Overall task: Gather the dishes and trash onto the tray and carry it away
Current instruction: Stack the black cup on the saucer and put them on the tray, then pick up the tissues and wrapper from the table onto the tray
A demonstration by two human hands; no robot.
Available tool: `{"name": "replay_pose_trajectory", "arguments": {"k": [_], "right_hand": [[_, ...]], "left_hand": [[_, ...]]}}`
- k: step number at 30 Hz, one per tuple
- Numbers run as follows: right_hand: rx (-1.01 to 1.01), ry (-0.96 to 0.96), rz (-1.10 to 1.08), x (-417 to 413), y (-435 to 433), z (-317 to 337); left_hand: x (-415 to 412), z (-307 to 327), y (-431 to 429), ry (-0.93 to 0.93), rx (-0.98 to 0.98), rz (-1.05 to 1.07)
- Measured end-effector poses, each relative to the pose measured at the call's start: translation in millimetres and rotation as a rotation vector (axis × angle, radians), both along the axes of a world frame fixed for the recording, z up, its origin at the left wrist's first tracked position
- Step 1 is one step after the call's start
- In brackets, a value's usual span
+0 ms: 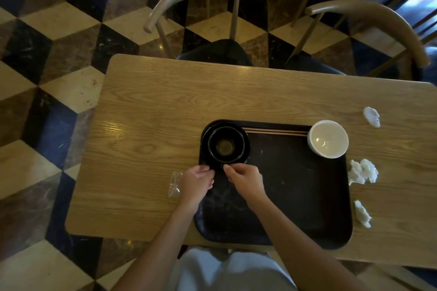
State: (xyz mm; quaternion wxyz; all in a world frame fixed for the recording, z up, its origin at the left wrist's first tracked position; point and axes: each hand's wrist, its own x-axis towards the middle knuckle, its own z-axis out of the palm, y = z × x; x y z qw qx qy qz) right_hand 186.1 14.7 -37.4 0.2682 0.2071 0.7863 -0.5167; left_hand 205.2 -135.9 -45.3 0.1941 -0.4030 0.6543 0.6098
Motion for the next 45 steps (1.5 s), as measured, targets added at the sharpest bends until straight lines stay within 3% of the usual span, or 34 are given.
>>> {"name": "replay_pose_trajectory", "arguments": {"k": [3,6,11,16,21,26,30,39,45], "right_hand": [[0.055,0.063,0.086,2,18,3],[0.154,0.135,0.185,7,42,5],[0.351,0.270,0.340,26,89,0],[0.547,0.392,0.346,46,150,-4],[0.701,0.383,0.275,73,224,-8],[0.809,0.169,0.367,95,294,-10],[0.764,0.121,0.401,104,338,-21],[0.662,0.512,0.142,48,376,-12],[0.681,0.269,0.325,-7,386,-29]], "left_hand": [[19,7,-16,0.212,-0.360,-0.464],[37,6,-36,0.341,-0.639,-0.730],[50,-9,-53,0.166,-0.861,-0.980],[61,-18,-53,0.188,-0.864,-0.912],[70,-16,-48,0.177,-0.905,-0.803],[83,2,-19,0.229,-0.949,-0.720],[80,14,47,0.234,-0.895,-0.758],[54,9,191,0.215,-0.825,-0.880],[49,2,213,0.206,-0.865,-0.932]]}}
